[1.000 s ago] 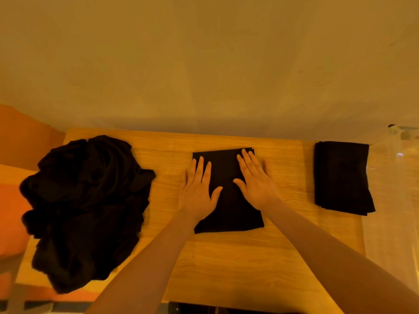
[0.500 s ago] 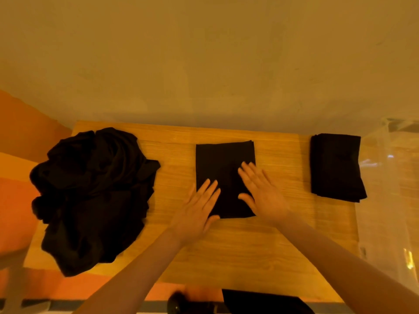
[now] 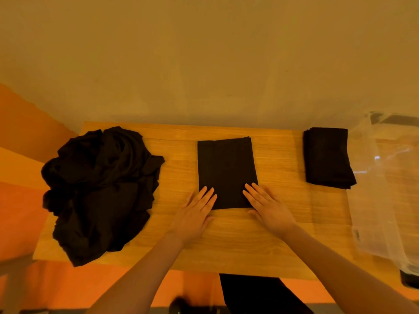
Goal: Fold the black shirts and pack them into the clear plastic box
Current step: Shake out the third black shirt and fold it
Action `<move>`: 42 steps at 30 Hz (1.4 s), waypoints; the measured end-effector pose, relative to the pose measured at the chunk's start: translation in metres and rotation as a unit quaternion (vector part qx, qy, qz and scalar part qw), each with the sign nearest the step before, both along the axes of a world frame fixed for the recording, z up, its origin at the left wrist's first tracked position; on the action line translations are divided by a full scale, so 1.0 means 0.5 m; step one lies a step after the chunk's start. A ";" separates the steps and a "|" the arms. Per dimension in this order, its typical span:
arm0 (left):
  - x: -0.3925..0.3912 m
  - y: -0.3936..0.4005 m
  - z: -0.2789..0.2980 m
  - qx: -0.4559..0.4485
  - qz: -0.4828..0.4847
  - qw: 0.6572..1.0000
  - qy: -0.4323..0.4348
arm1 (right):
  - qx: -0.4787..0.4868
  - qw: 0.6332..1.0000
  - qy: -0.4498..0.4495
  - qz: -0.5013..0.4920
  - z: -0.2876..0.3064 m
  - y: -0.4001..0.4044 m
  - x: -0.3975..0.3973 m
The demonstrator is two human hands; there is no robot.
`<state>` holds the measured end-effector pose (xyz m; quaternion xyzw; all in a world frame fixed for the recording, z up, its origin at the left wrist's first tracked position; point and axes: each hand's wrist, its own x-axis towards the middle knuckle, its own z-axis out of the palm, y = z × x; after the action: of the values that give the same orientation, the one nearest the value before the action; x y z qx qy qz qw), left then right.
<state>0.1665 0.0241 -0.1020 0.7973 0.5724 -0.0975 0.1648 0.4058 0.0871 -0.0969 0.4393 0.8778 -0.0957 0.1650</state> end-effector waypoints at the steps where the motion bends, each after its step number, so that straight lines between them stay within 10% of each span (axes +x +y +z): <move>1: -0.004 -0.001 -0.007 0.001 0.008 1.000 -0.014 | 0.004 1.000 0.007 0.002 -0.001 -0.002 0.004; 13: 0.005 0.026 0.050 0.031 0.178 0.961 -0.207 | -0.019 0.985 0.153 -0.076 0.048 -0.004 -0.012; 17: 0.001 0.046 0.093 -0.049 0.259 0.919 -0.292 | -0.124 0.887 0.338 -0.290 0.088 0.009 -0.011; 25: 0.004 0.126 0.126 -0.050 0.419 0.782 -0.460 | -0.194 0.742 0.498 -0.405 0.100 0.106 -0.048; 33: -0.006 0.168 0.072 -0.146 0.504 0.633 -0.570 | -0.187 0.730 0.485 -0.444 0.066 0.176 -0.079; 42: 0.020 0.198 0.032 0.017 0.563 0.700 -0.439 | -0.060 0.805 0.436 -0.399 0.032 0.194 -0.115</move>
<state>0.1766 0.1232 -0.0859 0.2815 0.7787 0.3844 0.4082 0.3485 0.1841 -0.0808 0.6518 0.5976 -0.3866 -0.2619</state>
